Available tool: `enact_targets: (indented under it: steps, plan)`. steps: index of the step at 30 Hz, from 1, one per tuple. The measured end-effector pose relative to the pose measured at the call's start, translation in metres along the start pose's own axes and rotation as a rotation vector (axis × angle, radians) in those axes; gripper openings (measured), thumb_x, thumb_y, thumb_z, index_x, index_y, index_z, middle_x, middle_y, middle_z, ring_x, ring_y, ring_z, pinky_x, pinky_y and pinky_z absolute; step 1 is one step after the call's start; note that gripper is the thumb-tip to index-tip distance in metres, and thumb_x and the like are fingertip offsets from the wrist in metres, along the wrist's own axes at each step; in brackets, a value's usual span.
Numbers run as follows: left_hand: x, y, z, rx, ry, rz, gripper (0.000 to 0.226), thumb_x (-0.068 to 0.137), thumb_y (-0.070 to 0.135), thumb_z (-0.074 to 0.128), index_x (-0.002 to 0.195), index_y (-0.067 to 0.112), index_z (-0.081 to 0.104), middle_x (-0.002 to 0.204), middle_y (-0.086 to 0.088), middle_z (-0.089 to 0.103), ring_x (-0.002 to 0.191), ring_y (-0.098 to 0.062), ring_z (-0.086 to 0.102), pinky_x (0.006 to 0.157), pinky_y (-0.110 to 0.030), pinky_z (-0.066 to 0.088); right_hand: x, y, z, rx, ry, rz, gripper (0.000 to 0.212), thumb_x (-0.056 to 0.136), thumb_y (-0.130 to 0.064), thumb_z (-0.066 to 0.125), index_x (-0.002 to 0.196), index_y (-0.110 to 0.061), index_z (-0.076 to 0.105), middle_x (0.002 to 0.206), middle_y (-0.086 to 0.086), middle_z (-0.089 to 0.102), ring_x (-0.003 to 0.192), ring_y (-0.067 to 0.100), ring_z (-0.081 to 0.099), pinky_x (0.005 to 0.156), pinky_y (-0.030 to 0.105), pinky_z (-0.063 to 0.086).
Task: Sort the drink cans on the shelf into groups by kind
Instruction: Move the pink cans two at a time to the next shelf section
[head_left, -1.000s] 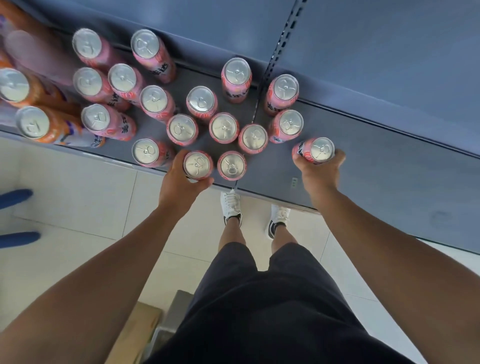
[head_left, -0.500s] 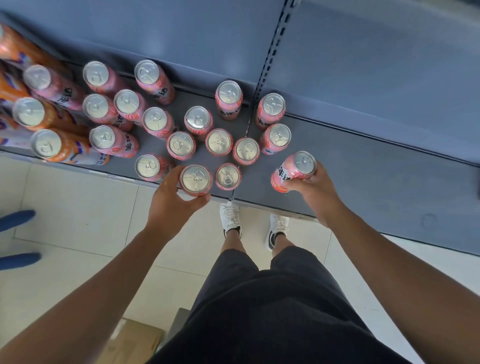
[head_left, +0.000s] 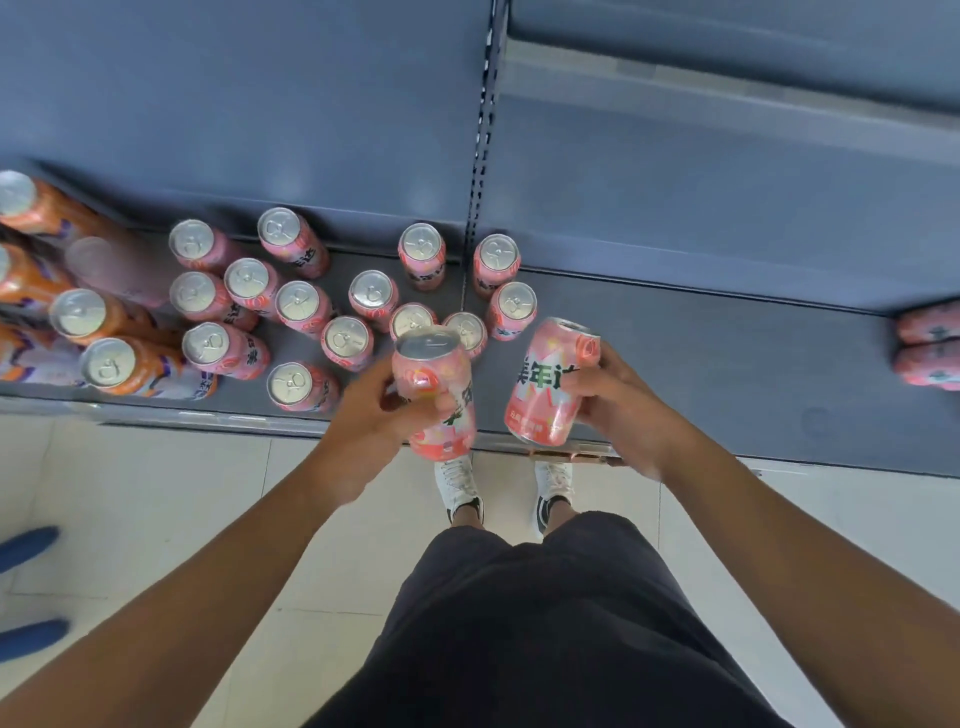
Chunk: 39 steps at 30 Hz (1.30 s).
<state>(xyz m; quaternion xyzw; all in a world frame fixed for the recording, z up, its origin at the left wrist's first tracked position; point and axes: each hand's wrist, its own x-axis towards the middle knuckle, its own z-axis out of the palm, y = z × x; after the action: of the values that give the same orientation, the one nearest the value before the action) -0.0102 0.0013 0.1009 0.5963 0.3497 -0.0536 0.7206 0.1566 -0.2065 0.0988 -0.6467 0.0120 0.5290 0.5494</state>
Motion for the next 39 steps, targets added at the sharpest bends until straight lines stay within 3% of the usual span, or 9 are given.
enact_targets:
  steps: [4, 9, 12, 14, 17, 24, 27, 32, 39]
  plan:
    - [-0.001, 0.014, 0.026, -0.058, -0.080, 0.000, 0.053, 0.060, 0.048, 0.077, 0.110, 0.034, 0.066, 0.112, 0.002, 0.073, 0.110, -0.022, 0.067, 0.092, -0.042, 0.055, -0.024, 0.005, 0.003, 0.176, 0.013, 0.001, 0.057, 0.082, -0.035, 0.066, 0.135, -0.019, 0.052, 0.129, 0.010, 0.066, 0.120, 0.031, 0.062, 0.103, 0.052, 0.048]
    - [-0.004, 0.030, 0.066, -0.037, -0.229, 0.021, 0.063, 0.061, 0.037, 0.080, 0.119, 0.026, 0.060, 0.107, 0.005, 0.074, 0.102, -0.014, 0.070, 0.081, -0.029, 0.056, -0.053, 0.006, -0.002, 0.194, 0.118, -0.046, 0.048, 0.077, -0.030, 0.078, 0.119, -0.023, 0.057, 0.110, 0.004, 0.074, 0.105, 0.026, 0.070, 0.097, 0.053, 0.053]
    - [-0.005, 0.037, 0.091, 0.044, -0.309, 0.041, 0.061, 0.066, 0.017, 0.081, 0.120, 0.024, 0.056, 0.102, 0.006, 0.075, 0.096, -0.010, 0.071, 0.073, -0.025, 0.056, -0.069, 0.007, -0.019, 0.146, 0.199, -0.099, 0.042, 0.080, -0.024, 0.080, 0.116, -0.025, 0.058, 0.109, 0.005, 0.073, 0.100, 0.023, 0.072, 0.084, 0.043, 0.059]
    - [-0.005, 0.042, 0.108, 0.102, -0.327, 0.060, 0.065, 0.064, 0.018, 0.084, 0.122, 0.026, 0.056, 0.106, 0.005, 0.074, 0.098, -0.012, 0.070, 0.074, -0.027, 0.057, -0.083, 0.007, -0.035, 0.119, 0.246, -0.133, 0.037, 0.085, -0.019, 0.076, 0.116, -0.028, 0.058, 0.109, 0.002, 0.072, 0.095, 0.016, 0.072, 0.074, 0.033, 0.060]
    - [-0.006, 0.048, 0.135, 0.162, -0.350, 0.080, 0.075, 0.056, 0.032, 0.088, 0.123, 0.030, 0.056, 0.111, 0.002, 0.072, 0.103, -0.017, 0.070, 0.080, -0.034, 0.059, -0.105, 0.009, -0.065, 0.095, 0.299, -0.197, 0.038, 0.086, -0.019, 0.075, 0.117, -0.030, 0.056, 0.102, -0.005, 0.072, 0.091, 0.009, 0.072, 0.067, 0.024, 0.058]
    - [-0.020, 0.054, 0.239, 0.240, -0.414, 0.107, 0.081, 0.052, 0.028, 0.087, 0.124, 0.032, 0.050, 0.108, 0.001, 0.070, 0.095, -0.012, 0.070, 0.073, -0.024, 0.057, -0.168, 0.030, -0.150, 0.098, 0.359, -0.341, 0.041, 0.086, -0.015, 0.074, 0.117, -0.028, 0.050, 0.101, -0.003, 0.067, 0.088, 0.003, 0.069, 0.065, 0.018, 0.055]
    - [-0.027, 0.051, 0.295, 0.251, -0.449, 0.096, 0.078, 0.052, 0.025, 0.086, 0.121, 0.036, 0.051, 0.104, 0.005, 0.072, 0.094, -0.011, 0.071, 0.070, -0.025, 0.057, -0.197, 0.046, -0.195, 0.098, 0.397, -0.366, 0.050, 0.084, -0.020, 0.078, 0.124, -0.027, 0.048, 0.107, 0.000, 0.067, 0.096, 0.010, 0.069, 0.071, 0.023, 0.057]
    - [-0.036, 0.042, 0.385, 0.311, -0.504, 0.121, 0.057, 0.080, -0.003, 0.075, 0.114, 0.036, 0.053, 0.099, 0.009, 0.072, 0.088, -0.008, 0.072, 0.064, -0.024, 0.057, -0.249, 0.065, -0.266, 0.091, 0.461, -0.418, 0.047, 0.083, -0.017, 0.078, 0.115, -0.034, 0.049, 0.104, -0.005, 0.065, 0.090, 0.001, 0.067, 0.067, 0.016, 0.055]
    - [-0.040, 0.042, 0.471, 0.439, -0.644, 0.171, 0.071, 0.058, 0.027, 0.087, 0.119, 0.040, 0.054, 0.106, 0.008, 0.072, 0.100, -0.015, 0.071, 0.074, -0.030, 0.059, -0.298, 0.089, -0.339, 0.029, 0.631, -0.460, 0.059, 0.079, -0.022, 0.082, 0.124, -0.038, 0.047, 0.111, -0.013, 0.063, 0.097, -0.004, 0.062, 0.071, 0.011, 0.052]
